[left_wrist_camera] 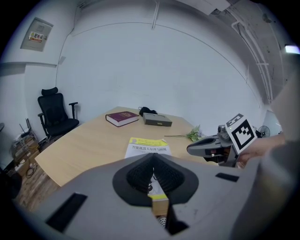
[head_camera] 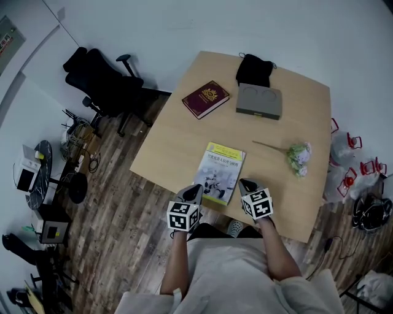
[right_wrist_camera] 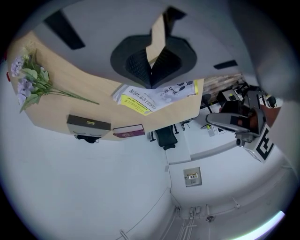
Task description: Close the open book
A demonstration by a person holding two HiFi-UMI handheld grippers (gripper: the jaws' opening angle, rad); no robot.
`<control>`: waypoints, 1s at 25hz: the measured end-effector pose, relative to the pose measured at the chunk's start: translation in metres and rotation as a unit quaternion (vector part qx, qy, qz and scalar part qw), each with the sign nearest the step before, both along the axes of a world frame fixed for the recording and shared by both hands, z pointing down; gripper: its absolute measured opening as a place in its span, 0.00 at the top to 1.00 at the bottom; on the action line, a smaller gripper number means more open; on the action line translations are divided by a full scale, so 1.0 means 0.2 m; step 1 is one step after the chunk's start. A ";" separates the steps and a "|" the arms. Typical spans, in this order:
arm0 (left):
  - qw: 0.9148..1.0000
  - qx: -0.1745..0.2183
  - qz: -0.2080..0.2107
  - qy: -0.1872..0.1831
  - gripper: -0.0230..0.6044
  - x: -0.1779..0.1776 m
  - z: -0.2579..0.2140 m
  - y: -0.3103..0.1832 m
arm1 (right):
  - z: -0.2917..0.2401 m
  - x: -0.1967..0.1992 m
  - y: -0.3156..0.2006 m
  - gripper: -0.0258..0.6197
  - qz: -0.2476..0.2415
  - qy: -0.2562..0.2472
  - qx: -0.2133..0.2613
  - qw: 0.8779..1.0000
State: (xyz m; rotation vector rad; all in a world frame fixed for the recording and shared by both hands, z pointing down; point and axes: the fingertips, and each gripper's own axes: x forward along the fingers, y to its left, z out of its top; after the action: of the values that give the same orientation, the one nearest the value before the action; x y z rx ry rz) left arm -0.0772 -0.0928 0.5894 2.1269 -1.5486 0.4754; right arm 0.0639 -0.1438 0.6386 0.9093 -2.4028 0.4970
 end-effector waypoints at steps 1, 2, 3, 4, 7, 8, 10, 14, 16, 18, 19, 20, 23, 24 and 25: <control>1.000 0.001 -0.002 0.000 0.93 0.00 0.00 0.00 | 0.00 0.00 0.00 0.95 -0.003 0.000 0.003 1.000; 1.000 0.003 -0.005 0.000 0.93 -0.01 0.00 -0.01 | -0.01 -0.01 0.00 0.95 -0.006 0.000 0.007 1.000; 1.000 0.005 -0.008 0.000 0.93 -0.01 0.00 -0.01 | -0.01 -0.01 0.00 0.95 -0.010 0.000 0.010 1.000; 1.000 0.007 -0.011 0.000 0.93 -0.01 0.00 -0.01 | -0.01 -0.02 0.01 0.95 -0.014 0.001 0.012 1.000; 1.000 0.012 -0.012 0.003 0.93 -0.01 -0.01 0.00 | -0.01 -0.02 0.02 0.95 -0.021 0.000 0.015 1.000; 1.000 0.013 -0.012 0.003 0.93 -0.01 -0.01 0.01 | -0.01 -0.03 0.02 0.95 -0.021 -0.001 0.015 1.000; 1.000 0.012 -0.011 0.004 0.93 -0.01 0.00 0.01 | -0.01 -0.03 0.02 0.95 -0.019 -0.003 0.015 1.000; 1.000 0.003 -0.007 0.002 0.93 0.00 0.01 0.02 | -0.03 -0.03 0.02 0.95 -0.016 -0.009 0.016 1.000; 1.000 0.001 -0.006 -0.001 0.93 0.00 0.01 0.02 | -0.04 -0.03 0.02 0.95 -0.018 -0.010 0.016 1.000; 1.000 0.001 -0.005 -0.003 0.93 0.00 0.01 0.02 | -0.03 -0.03 0.02 0.95 -0.020 -0.010 0.015 1.000; 1.000 0.002 -0.004 -0.004 0.93 0.00 0.01 0.01 | -0.03 -0.03 0.02 0.95 -0.020 -0.010 0.016 1.000; 1.000 0.003 -0.004 -0.005 0.93 0.00 0.00 0.01 | -0.03 -0.03 0.02 0.95 -0.020 -0.010 0.016 1.000; 1.000 0.004 -0.003 -0.008 0.93 0.01 0.00 0.00 | -0.04 -0.02 0.01 0.95 -0.019 -0.011 0.018 1.000; 1.000 0.004 -0.002 -0.008 0.93 0.01 0.00 0.00 | -0.04 -0.02 0.01 0.95 -0.019 -0.011 0.018 1.000; 1.000 0.003 -0.002 -0.009 0.93 0.01 0.00 0.00 | -0.04 -0.02 0.01 0.95 -0.020 -0.011 0.018 1.000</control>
State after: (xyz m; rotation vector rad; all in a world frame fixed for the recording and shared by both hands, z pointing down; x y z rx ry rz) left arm -0.0743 -0.0924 0.5885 2.1301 -1.5656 0.4896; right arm 0.0595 -0.1411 0.6299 0.8729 -2.4530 0.4526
